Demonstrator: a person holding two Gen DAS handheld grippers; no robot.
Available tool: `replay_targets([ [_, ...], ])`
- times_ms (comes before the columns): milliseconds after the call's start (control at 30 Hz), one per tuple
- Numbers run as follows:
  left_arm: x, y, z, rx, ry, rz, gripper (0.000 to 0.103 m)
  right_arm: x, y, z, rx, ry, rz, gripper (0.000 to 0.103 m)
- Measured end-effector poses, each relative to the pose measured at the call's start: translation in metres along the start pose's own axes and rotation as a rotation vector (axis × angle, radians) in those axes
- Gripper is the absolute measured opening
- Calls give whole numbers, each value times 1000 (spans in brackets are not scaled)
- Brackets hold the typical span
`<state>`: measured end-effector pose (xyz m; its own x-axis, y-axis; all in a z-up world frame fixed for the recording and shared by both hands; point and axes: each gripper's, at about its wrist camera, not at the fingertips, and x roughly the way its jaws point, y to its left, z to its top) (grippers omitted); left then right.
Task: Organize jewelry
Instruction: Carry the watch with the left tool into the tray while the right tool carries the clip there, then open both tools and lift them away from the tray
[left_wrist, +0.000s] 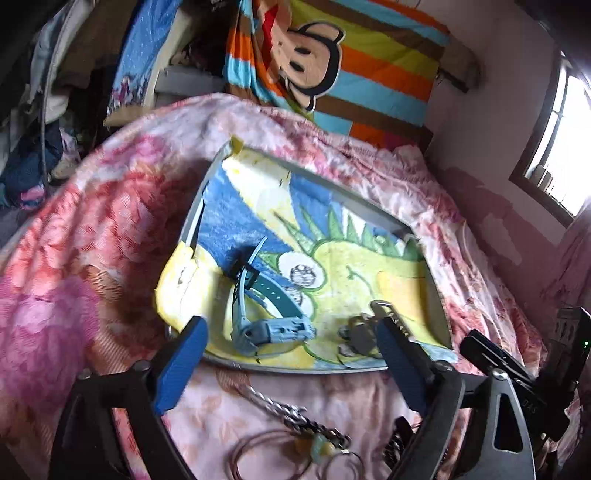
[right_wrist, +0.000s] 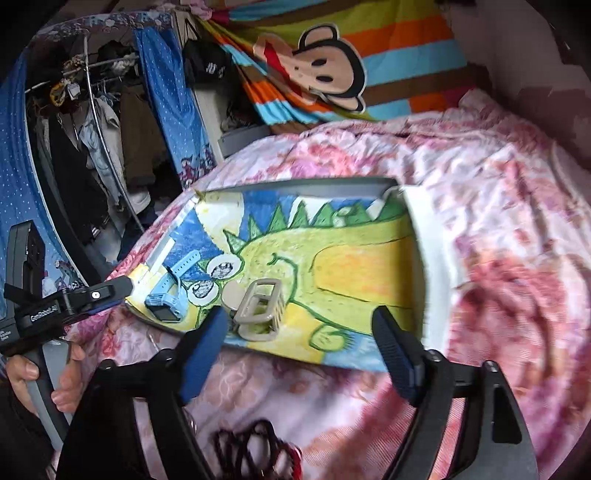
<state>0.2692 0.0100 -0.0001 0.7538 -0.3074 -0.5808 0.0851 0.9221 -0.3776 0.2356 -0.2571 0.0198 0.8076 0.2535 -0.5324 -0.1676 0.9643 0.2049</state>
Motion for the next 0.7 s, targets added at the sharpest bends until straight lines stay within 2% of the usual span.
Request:
replay_targets([
  [67,-19,-8,-6,25,-51,6,103,-19,-1,-2,-6,-40,-6,95],
  [167,-44,-21,-18,65,-110,19,103,-50,0,-8,-19,-124,-21,100],
  [367,-89,-35,-54,165,-197,79,103,-93,14,-25,-63,-219,-38,101],
  [467,-107,-40,-73,231,-218,90,103,-111,25,-37,-104,-225,-50,101],
  [600,-124,-45,-92,271,-203,81,103,-133,32,-57,-125,-211,-54,101],
  [700,-139,-48,-106,300,-230,86,103,-146,35,-71,-136,-194,-60,101],
])
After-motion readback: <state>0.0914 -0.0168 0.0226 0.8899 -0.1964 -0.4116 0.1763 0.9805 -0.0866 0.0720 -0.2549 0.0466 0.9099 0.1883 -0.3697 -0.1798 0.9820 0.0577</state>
